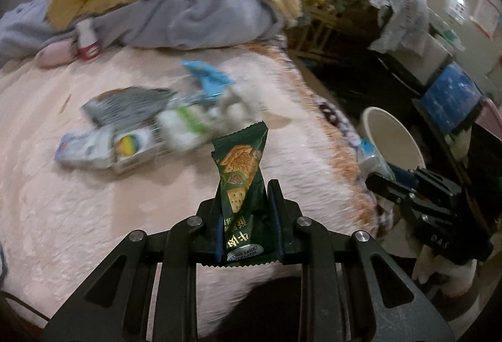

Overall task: Collect trash
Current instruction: 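Grasp the green snack wrapper with the left tool while the right tool grasps the blue packet, then open the left tool over the white bin while the right tool drops the blue packet in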

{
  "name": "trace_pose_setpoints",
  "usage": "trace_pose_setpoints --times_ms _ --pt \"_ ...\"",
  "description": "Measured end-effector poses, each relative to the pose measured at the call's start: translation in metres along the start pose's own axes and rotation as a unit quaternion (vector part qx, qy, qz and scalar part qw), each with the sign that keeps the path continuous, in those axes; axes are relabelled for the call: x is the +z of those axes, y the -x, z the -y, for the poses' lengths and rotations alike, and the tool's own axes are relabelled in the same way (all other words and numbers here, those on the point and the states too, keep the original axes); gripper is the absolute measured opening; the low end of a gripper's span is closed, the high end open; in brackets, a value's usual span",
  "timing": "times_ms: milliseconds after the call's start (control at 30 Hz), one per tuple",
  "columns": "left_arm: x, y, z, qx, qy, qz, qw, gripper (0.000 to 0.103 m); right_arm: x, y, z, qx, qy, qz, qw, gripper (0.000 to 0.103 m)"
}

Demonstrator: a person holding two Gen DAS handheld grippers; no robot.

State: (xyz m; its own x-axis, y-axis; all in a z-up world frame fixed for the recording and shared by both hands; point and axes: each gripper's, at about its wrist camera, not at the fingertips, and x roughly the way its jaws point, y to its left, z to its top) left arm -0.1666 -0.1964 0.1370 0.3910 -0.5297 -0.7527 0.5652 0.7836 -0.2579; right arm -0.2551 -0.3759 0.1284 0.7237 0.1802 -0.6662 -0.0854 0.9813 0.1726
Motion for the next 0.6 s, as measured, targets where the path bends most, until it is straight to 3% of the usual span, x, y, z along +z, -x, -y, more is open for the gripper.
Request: trace_pose_setpoints --times_ms 600 --pt "0.055 -0.06 0.125 -0.07 -0.096 -0.008 0.9929 0.021 -0.017 0.079 0.125 -0.144 -0.088 0.027 0.985 0.028"
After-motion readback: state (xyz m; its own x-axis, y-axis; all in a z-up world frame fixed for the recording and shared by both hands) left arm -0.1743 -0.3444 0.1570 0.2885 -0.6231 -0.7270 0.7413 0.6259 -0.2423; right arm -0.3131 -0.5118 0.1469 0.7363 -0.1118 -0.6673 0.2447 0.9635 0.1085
